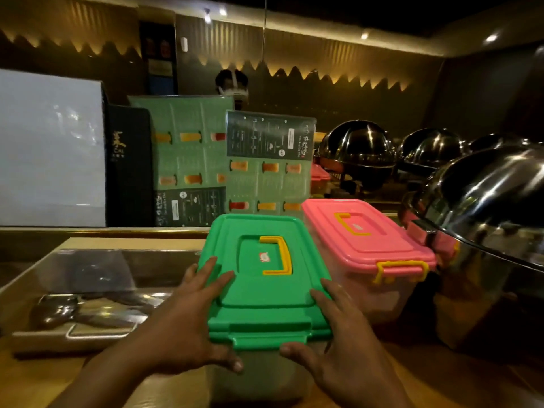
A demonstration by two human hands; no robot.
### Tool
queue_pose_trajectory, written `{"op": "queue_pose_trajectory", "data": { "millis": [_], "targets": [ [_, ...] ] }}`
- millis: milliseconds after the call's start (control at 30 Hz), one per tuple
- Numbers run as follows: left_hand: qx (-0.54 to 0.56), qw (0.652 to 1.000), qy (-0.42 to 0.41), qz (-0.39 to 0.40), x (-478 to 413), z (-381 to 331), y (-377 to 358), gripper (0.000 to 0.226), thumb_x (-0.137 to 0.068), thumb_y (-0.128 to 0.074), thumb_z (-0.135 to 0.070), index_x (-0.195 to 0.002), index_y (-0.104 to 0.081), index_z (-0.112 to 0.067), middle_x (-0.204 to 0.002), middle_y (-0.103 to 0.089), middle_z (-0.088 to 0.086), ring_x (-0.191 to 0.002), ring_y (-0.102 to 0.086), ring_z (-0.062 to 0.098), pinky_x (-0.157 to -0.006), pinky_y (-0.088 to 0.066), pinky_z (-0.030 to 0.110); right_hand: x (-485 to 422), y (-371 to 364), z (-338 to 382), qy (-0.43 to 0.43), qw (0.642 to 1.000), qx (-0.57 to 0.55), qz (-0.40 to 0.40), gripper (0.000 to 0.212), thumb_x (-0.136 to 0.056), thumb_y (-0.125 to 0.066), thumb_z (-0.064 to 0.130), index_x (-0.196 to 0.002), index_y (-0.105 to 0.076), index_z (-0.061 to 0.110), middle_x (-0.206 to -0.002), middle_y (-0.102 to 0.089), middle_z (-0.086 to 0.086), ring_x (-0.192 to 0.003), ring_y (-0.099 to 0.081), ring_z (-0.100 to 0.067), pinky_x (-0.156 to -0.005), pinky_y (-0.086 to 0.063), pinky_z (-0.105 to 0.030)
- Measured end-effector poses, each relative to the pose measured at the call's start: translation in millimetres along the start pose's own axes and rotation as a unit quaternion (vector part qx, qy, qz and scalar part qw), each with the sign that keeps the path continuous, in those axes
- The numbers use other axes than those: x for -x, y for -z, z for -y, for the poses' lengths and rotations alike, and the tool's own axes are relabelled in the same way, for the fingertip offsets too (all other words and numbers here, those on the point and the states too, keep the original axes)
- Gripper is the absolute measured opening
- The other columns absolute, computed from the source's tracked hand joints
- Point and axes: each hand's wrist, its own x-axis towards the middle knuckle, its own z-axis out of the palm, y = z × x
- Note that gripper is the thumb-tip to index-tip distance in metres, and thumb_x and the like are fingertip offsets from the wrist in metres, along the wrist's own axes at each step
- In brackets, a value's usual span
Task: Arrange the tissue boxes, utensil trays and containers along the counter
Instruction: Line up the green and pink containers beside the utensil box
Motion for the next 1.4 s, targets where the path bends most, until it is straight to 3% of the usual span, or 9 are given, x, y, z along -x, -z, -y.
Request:
{"op": "queue_pose_trajectory", "data": {
  "millis": [67,133,267,433,767,1033,1167,1267,1400],
  "targets": [
    [0.014,1.0,-0.017,0.003,-10,11,3,0.144,-0.033,-0.073,-0.085,-0.149,0.002,-0.047,-0.157,0.028,-0.022,-0.147,0.022,0.015,-0.121,-0.007,0.049,1,-13,6,-0.009,0.998,-0.001,-0.063,0.11,-0.056,-0.046,0.097,-0.133,-0.061,0.02,-0.15,-0.046,-0.002,-0.139,-0.04,-0.027,-0.113,-0.035,-0.046],
    [0.019,0.999,-0.031,0.007,-23,22,6,0.146,-0.031,-0.072,-0.086,-0.151,-0.001,-0.045,-0.158,0.025,-0.021,-0.148,0.021,0.016,-0.121,-0.011,0.05,-2,-27,12,-0.021,0.994,-0.008,-0.105,0.101,-0.063,-0.046,0.094,-0.126,-0.066,0.017,-0.143,-0.053,-0.009,-0.133,-0.047,-0.032,-0.109,-0.038,-0.049],
    [0.025,0.999,-0.042,0.003,-50,28,10,0.15,-0.028,-0.072,-0.086,-0.154,-0.006,-0.039,-0.161,0.017,-0.016,-0.149,0.015,0.02,-0.121,-0.014,0.051,-15,-34,18,-0.06,0.993,0.016,-0.102,0.104,-0.066,-0.035,0.095,-0.132,-0.062,0.019,-0.148,-0.048,-0.01,-0.139,-0.04,-0.031,-0.113,-0.034,-0.046],
    [0.051,0.997,-0.037,-0.034,-82,19,5,0.155,-0.021,-0.062,-0.09,-0.155,-0.012,-0.031,-0.164,0.009,-0.007,-0.15,0.01,0.023,-0.12,-0.014,0.05,-47,-25,9,-0.087,0.994,0.052,-0.04,0.123,-0.056,-0.008,0.1,-0.147,-0.044,0.024,-0.162,-0.025,-0.006,-0.149,-0.016,-0.026,-0.121,-0.012,-0.037],
    [0.027,0.998,-0.007,-0.057,-129,14,-5,0.158,-0.02,-0.057,-0.094,-0.156,-0.013,-0.027,-0.165,0.0,0.003,-0.149,0.01,0.035,-0.119,-0.009,0.053,-95,-23,-33,-0.068,0.991,0.112,-0.002,0.13,-0.054,0.008,0.097,-0.154,-0.027,0.022,-0.165,-0.016,-0.01,-0.151,-0.011,-0.026,-0.122,-0.001,-0.04],
    [0.016,0.998,-0.004,-0.058,-132,15,-6,0.152,-0.025,-0.064,-0.089,-0.155,-0.013,-0.029,-0.165,-0.002,0.001,-0.149,0.009,0.035,-0.119,-0.01,0.051,-98,-30,-50,-0.036,0.992,0.116,-0.024,0.114,-0.068,-0.008,0.095,-0.148,-0.039,0.02,-0.162,-0.027,-0.007,-0.148,-0.021,-0.025,-0.121,-0.003,-0.041],
    [0.029,0.998,-0.015,-0.047,-127,13,-1,0.142,-0.039,-0.08,-0.076,-0.155,-0.013,-0.03,-0.166,0.0,0.002,-0.15,0.007,0.034,-0.12,-0.01,0.052,-100,-34,-53,-0.029,0.992,0.122,-0.027,0.108,-0.073,-0.017,0.091,-0.148,-0.041,0.016,-0.161,-0.03,-0.011,-0.147,-0.024,-0.029,-0.12,-0.006,-0.043],
    [0.06,0.997,-0.026,-0.043,-110,30,6,0.137,-0.048,-0.083,-0.069,-0.155,-0.005,-0.035,-0.165,0.009,0.0,-0.151,0.003,0.027,-0.121,-0.016,0.05,-90,-39,-42,-0.043,0.989,0.117,-0.078,0.088,-0.082,-0.037,0.072,-0.144,-0.047,0.009,-0.152,-0.04,-0.022,-0.139,-0.034,-0.041,-0.117,-0.022,-0.052],
    [0.052,0.994,-0.006,-0.097,-66,84,26,0.118,-0.059,-0.077,-0.068,-0.153,-0.01,-0.042,-0.166,-0.001,-0.006,-0.15,-0.011,0.022,-0.117,-0.026,0.049,-61,-67,-2,0.027,0.973,0.067,-0.221,0.044,-0.084,-0.059,0.028,-0.123,-0.062,0.006,-0.123,-0.058,-0.023,-0.112,-0.054,-0.043,-0.098,-0.045,-0.056]
  ]
}}
